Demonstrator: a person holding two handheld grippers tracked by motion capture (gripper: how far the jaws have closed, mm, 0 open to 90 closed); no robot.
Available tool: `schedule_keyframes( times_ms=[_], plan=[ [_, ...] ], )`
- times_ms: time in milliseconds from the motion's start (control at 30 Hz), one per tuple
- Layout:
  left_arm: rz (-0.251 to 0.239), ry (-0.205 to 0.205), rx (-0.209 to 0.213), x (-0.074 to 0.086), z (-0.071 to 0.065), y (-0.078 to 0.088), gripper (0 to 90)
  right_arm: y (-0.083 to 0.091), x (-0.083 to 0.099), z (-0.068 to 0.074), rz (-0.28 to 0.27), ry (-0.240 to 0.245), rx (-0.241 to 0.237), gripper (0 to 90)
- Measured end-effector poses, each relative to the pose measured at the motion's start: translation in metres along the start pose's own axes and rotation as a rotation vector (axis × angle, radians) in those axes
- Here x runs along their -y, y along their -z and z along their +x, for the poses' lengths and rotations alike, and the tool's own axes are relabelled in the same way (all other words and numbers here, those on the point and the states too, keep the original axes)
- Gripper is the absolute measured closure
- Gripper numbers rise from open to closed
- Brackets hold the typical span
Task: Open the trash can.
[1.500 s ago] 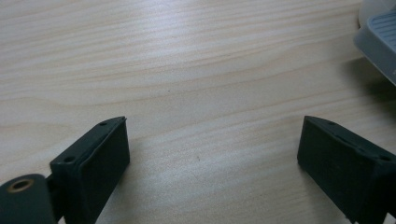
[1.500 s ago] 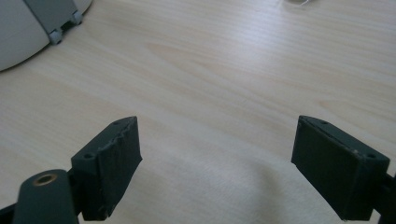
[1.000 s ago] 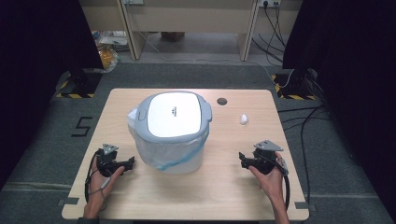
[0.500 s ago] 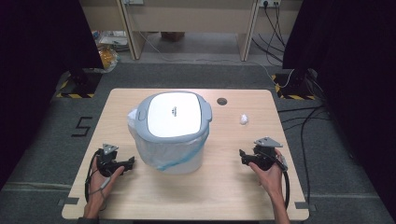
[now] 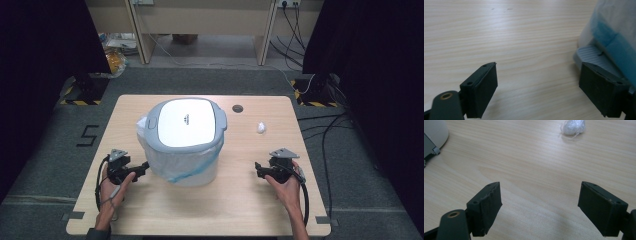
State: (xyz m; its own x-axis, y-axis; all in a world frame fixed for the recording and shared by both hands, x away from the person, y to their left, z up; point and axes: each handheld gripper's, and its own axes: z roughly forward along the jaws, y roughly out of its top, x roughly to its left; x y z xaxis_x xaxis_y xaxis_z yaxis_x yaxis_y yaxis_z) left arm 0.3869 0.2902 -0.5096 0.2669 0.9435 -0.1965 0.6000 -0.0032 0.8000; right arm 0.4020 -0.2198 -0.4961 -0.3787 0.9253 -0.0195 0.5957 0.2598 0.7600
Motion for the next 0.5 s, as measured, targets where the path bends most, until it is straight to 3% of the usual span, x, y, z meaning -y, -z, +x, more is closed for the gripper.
schedule_keyframes(
  times_ms=[100,167,267,400,500],
  plan=[
    [0.015,-0.038,-0.019,-0.001,-0.006,-0.007,14.9,0.001,0.001,-0.001,-0.003,0.000,-0.001,18.6],
    [0.030,-0.043,-0.022,0.000,-0.009,-0.012,16.1,0.002,0.001,-0.001,-0.003,-0.002,-0.001,18.6],
    [0.043,-0.067,-0.057,0.001,-0.010,-0.016,15.4,0.002,0.002,-0.002,-0.002,-0.003,-0.002,18.6],
    [0.034,-0.047,-0.043,0.001,-0.008,-0.015,15.1,0.002,0.002,-0.002,0.005,-0.005,-0.003,18.6],
    [-0.008,-0.030,-0.017,-0.005,-0.010,-0.009,15.0,0.001,0.002,-0.001,0.006,-0.004,-0.004,18.6]
  ],
)
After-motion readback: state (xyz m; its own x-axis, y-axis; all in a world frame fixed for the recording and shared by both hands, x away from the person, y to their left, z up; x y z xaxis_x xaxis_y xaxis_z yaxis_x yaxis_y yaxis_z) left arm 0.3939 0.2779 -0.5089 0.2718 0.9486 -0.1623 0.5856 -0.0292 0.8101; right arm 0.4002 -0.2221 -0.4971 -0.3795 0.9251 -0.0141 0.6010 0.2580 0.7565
